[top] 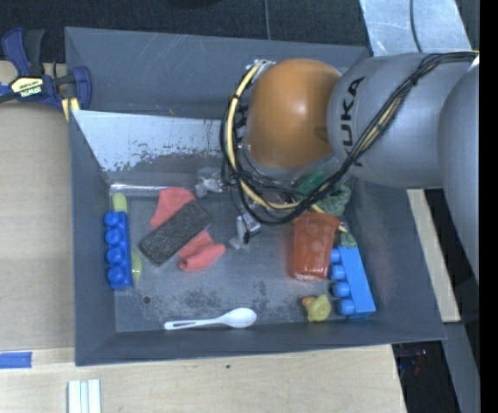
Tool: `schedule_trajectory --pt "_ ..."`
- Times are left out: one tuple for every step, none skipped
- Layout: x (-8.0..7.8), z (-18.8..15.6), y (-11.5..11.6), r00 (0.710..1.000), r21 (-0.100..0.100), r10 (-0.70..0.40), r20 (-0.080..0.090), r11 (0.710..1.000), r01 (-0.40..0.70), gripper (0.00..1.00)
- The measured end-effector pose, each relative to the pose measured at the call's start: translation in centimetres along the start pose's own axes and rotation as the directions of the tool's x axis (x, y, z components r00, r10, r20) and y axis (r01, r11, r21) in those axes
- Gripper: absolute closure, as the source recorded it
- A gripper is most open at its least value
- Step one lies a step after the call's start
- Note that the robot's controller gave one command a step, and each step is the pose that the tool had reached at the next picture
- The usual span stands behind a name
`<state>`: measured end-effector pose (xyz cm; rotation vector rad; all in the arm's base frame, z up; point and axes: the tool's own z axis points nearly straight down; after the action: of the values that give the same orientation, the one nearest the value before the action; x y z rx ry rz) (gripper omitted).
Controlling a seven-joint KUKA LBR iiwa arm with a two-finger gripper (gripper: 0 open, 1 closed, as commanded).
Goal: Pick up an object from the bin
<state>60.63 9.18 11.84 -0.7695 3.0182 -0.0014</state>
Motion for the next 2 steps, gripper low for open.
schedule_trajectory --pt "0.3 -1.6 -1.2 1.0 -0.004 0.009 -0.004 1.0 -0.009 0.0" --pt "0.6 -4.4 -3.2 1.0 0.003 0.003 0.004 1.0 -0.003 0.0"
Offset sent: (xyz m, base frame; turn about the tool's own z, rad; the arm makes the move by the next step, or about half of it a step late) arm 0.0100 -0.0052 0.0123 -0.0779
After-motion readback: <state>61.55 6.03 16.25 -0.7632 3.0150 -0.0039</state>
